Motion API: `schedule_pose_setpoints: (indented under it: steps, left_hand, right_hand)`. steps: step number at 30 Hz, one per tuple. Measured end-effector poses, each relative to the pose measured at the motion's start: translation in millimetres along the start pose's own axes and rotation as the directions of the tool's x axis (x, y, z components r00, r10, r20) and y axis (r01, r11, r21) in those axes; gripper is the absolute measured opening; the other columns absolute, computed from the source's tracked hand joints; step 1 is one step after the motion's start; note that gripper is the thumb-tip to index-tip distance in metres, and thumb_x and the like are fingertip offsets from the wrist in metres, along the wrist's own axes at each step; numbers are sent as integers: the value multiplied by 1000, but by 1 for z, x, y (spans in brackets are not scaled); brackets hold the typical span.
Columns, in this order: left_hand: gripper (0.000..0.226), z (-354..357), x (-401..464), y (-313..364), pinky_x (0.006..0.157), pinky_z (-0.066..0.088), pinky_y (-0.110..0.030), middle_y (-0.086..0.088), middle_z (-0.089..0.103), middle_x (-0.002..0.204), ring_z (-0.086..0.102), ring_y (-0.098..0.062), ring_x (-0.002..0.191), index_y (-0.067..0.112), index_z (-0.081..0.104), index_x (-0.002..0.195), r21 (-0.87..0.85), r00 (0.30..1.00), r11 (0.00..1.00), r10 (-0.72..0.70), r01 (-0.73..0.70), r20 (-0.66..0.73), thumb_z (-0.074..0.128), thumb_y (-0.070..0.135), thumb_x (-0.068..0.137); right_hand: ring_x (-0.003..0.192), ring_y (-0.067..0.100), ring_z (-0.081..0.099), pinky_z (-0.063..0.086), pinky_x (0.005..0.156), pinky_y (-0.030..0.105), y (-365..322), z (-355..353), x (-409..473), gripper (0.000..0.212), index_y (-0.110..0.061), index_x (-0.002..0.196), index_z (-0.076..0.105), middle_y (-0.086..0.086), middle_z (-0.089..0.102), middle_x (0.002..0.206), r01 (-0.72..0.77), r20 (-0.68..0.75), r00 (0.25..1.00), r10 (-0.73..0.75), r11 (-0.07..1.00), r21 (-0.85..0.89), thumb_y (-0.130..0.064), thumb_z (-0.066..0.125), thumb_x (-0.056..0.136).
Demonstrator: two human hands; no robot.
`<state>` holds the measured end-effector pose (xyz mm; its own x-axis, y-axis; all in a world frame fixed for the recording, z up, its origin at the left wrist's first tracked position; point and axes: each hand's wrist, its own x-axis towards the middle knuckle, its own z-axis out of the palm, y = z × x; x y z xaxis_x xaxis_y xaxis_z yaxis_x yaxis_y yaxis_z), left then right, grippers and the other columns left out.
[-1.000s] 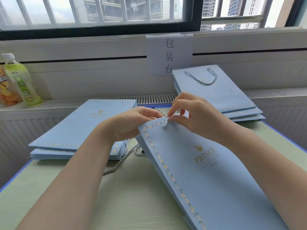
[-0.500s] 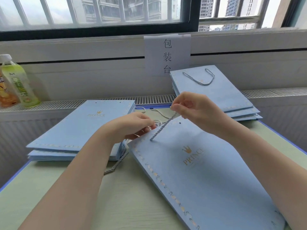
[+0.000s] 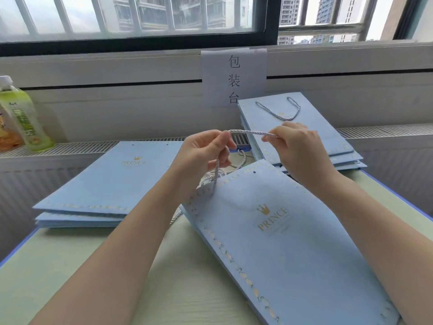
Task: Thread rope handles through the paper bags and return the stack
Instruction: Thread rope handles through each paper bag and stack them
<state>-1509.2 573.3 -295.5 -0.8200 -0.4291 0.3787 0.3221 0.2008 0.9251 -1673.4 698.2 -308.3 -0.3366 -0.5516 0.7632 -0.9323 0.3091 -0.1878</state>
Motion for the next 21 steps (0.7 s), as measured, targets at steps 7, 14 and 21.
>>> schedule_pose_setpoints:
  steps: [7,14,21]
  left_hand:
    - [38,-3,6,-14,59,47,-17,4,65,69,58,-8,64,15,65,70,184,986,975,-97,121,-133,44,26,100]
    - [18,8,4,-36,83,48,-28,-8,70,97,64,-18,86,11,68,105,649,986,750,-167,129,-3,65,13,87]
    - [19,4,7,-27,72,46,-26,-2,65,90,57,-15,79,12,70,101,729,980,671,-201,135,4,56,13,89]
  right_hand:
    - [73,23,54,39,64,31,-3,-14,1,53,-14,86,65,0,62,75,-284,267,921,284,958,-37,-44,24,101]
    - [68,12,56,42,65,14,-14,-2,-4,13,-12,87,70,-4,61,70,-270,486,868,102,918,290,-5,59,88]
    - [74,16,54,37,62,14,-17,-3,-4,11,-8,90,72,1,62,78,-79,430,903,-7,980,182,-7,63,85]
